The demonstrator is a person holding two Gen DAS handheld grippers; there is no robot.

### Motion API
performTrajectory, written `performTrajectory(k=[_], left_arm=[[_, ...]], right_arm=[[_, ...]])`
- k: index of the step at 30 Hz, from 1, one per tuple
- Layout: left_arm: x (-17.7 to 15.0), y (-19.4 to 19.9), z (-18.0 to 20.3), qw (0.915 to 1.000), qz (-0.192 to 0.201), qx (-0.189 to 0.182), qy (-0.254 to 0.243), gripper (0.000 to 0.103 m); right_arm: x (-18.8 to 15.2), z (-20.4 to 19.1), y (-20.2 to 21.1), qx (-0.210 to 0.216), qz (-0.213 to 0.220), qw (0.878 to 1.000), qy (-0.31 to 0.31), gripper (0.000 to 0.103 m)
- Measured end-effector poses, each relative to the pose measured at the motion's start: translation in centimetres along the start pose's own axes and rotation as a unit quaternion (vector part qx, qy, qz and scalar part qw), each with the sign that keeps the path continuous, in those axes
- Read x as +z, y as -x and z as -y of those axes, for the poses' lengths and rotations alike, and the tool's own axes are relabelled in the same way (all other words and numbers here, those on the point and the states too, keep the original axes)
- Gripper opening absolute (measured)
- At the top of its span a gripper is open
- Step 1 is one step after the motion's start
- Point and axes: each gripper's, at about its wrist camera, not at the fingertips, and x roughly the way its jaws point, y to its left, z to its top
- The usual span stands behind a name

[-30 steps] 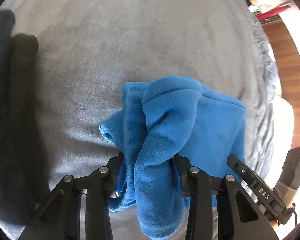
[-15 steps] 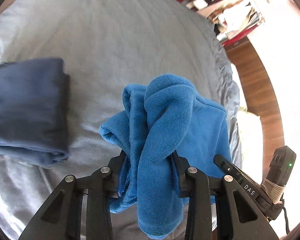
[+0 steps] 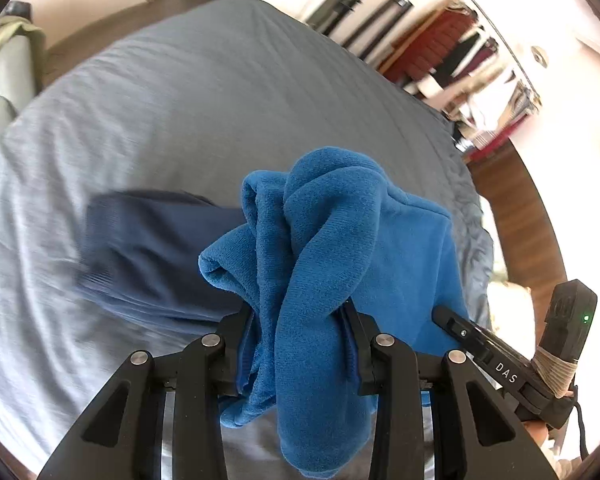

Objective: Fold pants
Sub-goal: 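Grasp the folded bundle with the left gripper while the right gripper pinches its edge, then carry the bundle onto the navy clothes stack and open both grippers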

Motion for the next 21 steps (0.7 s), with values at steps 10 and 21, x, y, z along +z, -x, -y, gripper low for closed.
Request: performTrajectory(k=[10, 21], left_arm=[[3.2, -1.4, -9.1, 0.9997, 0.001, 0.024, 0.01, 0.035], [4.5, -5.8, -13.4, 0.999, -0.04, 0.022, 0.003, 0.037]], right_arm=[[1.4, -8.0, -8.2, 0.032, -0.022, 0.998, 0.048, 0.021], [1.6, -10.4, -14.5, 0.011, -0.044, 0.997, 0.066, 0.02]])
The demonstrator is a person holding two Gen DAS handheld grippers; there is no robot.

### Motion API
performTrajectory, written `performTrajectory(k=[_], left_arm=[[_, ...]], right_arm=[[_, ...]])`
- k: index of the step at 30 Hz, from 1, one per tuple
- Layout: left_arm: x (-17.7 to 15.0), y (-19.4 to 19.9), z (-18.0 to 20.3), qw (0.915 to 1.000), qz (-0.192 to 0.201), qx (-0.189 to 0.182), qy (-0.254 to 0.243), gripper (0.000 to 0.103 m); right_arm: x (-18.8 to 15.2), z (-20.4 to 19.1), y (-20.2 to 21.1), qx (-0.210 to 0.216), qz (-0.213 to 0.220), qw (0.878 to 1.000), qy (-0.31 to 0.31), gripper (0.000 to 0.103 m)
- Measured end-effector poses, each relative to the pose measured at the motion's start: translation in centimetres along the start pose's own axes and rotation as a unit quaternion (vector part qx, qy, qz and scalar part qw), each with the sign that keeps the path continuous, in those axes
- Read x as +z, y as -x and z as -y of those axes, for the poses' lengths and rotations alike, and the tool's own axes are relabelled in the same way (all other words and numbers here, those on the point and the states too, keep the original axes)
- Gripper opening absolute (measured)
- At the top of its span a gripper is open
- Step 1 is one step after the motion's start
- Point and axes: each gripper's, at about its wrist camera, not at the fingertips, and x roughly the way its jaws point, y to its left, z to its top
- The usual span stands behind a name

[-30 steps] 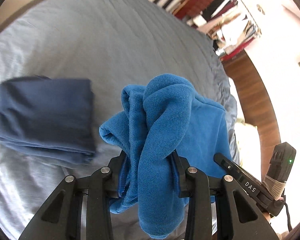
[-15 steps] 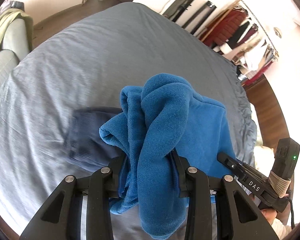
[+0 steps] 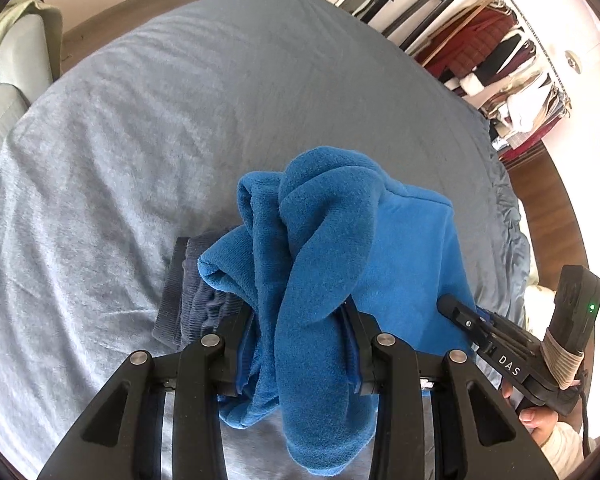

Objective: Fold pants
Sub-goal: 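Carry the bundle onto the navy clothes stack and open both grippers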

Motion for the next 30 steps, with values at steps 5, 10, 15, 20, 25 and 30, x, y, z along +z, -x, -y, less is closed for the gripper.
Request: performTrajectory(k=[5, 10, 15, 20, 25, 30], left_arm=[[-0.4, -0.3, -0.2, 0.9998, -0.017, 0.006, -0.012, 0.043], [-0.4, 0.4, 0.5, 0.9976, -0.035, 0.045, -0.04, 0.056], [0.0, 2.2, 1.5, 0.9919, -0.034, 0.094, -0.079, 0.061], [0.2, 3.9, 2.6, 0.9848, -0.014, 0.148, -0.09, 0.061], [0.2, 6.1, 4.9, 0.9865, 0.032, 0.133, -0.091, 0.061], [1.8, 4.2, 6.1, 0.9875, 0.023, 0.118, -0.102, 0.061]], right_arm=[[-0.4, -0.3, -1.0, -0.013, -0.01, 1.0, 0.017, 0.02], [-0.5, 0.0, -1.7, -0.025, -0.025, 0.999, 0.012, 0.022], [-0.8, -0.1, -1.7, -0.046, -0.037, 0.998, 0.018, 0.03], [-0.6, -0.3, 0.1, -0.115, -0.023, 0.993, 0.031, 0.035], [-1.0, 0.2, 2.6, -0.1, -0.013, 0.995, 0.02, 0.035], [-1.9, 0.3, 2.9, -0.07, -0.02, 0.997, 0.016, 0.035]])
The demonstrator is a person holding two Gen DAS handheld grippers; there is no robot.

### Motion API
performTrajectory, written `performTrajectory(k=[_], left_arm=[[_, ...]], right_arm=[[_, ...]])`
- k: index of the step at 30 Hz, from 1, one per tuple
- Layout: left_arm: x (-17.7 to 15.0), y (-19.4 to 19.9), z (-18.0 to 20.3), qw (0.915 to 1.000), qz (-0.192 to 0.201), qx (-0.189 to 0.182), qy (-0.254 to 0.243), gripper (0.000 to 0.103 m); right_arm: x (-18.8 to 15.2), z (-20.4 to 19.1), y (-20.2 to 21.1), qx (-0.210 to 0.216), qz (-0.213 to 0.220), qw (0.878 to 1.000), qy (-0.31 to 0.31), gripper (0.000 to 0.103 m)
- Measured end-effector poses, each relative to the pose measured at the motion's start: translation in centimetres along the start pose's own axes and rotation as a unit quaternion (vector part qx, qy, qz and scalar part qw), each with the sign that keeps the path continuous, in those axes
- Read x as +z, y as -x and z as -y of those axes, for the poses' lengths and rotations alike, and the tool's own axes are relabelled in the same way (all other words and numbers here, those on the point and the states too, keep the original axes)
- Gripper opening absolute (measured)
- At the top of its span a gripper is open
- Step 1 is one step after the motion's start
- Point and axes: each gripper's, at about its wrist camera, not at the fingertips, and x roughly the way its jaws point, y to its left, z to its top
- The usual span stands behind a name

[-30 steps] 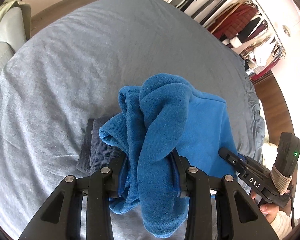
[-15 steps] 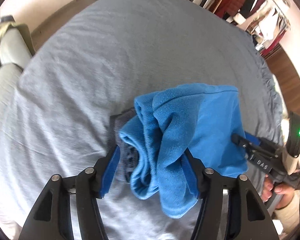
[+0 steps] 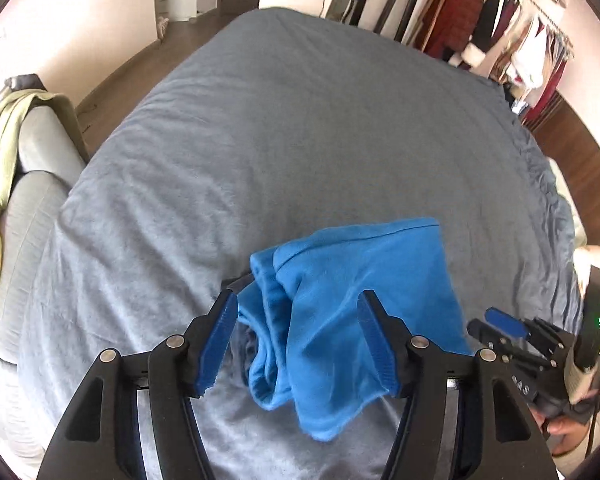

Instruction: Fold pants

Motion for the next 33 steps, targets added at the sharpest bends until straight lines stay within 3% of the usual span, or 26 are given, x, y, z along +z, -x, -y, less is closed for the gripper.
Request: performTrajectory(k=[6, 12, 20, 27, 33], left_arm=[[0.6, -2.5, -1.5, 0.9991, -0.003, 0.035, 0.022, 0.058], [0.0, -4.3, -3.5, 0.9967, -0.017, 0.066, 0.044, 0.058], [0.1, -4.4, -4.0, 0.9962, -0.009, 0.067, 0.055, 0.062], [-0.7, 1.3, -1.6, 0.9951, 0.045, 0.084, 0.024, 0.062], [-3.5, 7.4, 2.0, 0.9897, 0.1, 0.101, -0.014, 0.071]], right_arm=[[-1.2, 0.1, -2.3, -0.006, -0.041, 0.999, -0.015, 0.035], [-2.1, -1.2, -3.8, -0.031, -0.066, 0.997, 0.019, 0.035], [-1.8, -1.6, -4.3, -0.045, -0.077, 0.996, 0.028, 0.041], [-1.3, -1.3, 0.4, -0.044, -0.037, 0.998, 0.021, 0.041], [-1.8, -0.6, 7.2, -0.038, 0.043, 0.998, 0.035, 0.057]])
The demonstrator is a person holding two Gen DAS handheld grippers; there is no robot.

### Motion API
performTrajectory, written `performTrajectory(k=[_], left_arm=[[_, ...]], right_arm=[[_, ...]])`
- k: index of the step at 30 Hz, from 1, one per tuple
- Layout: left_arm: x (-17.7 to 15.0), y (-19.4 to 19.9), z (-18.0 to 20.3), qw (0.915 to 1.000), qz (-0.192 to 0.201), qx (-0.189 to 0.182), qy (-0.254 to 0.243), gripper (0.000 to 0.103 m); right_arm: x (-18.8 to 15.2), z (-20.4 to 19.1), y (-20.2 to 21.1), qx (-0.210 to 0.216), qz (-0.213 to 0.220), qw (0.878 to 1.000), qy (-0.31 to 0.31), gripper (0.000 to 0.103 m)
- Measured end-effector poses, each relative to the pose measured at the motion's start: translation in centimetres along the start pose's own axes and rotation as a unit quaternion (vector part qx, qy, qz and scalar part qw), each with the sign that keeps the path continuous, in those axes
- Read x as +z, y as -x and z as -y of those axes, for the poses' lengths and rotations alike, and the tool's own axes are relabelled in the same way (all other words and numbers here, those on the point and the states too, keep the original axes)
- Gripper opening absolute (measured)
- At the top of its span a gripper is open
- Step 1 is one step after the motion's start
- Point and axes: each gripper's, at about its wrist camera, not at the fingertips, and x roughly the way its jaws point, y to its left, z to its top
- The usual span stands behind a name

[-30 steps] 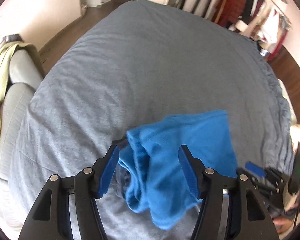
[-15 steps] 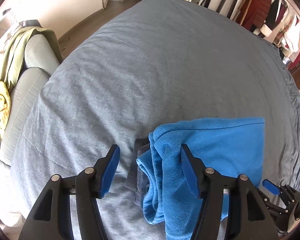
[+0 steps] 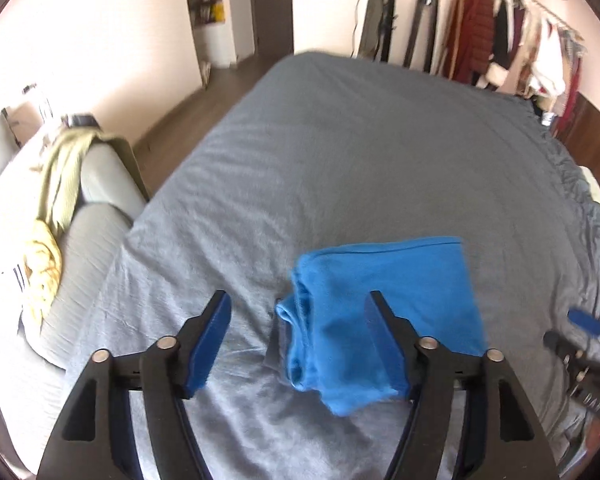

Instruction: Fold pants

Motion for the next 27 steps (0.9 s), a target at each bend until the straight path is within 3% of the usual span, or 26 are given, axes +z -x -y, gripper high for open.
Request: performTrajectory(k=[5, 8, 15, 19, 27], left_arm=[[-2.9, 6.4, 3.6, 0.9986, 0.047, -0.022, -0.004, 0.082], [-4.5, 9.2, 5.7, 0.9972, 0.066, -0.03, -0.014, 0.086], [-8.1, 14.2, 10.8, 0.993, 0.097, -0.034, -0.058, 0.096], [-10.4, 15.0, 12.7, 0.991, 0.113, -0.028, -0.066, 0.098], [-15.8, 12.6, 15.2, 0.9906, 0.131, -0.026, -0.029, 0.099]], right_arm=[[-1.2, 1.7, 6.7, 0.019, 0.078, 0.997, 0.007, 0.069], [-2.1, 2.8, 9.9, 0.025, 0.114, 0.993, 0.009, 0.071], [-5.9, 4.7, 15.2, 0.023, 0.144, 0.989, -0.006, 0.071], [-8.2, 6.1, 15.7, 0.028, 0.143, 0.989, -0.02, 0.071], [-13.4, 8.9, 13.4, 0.03, 0.15, 0.988, -0.027, 0.071]])
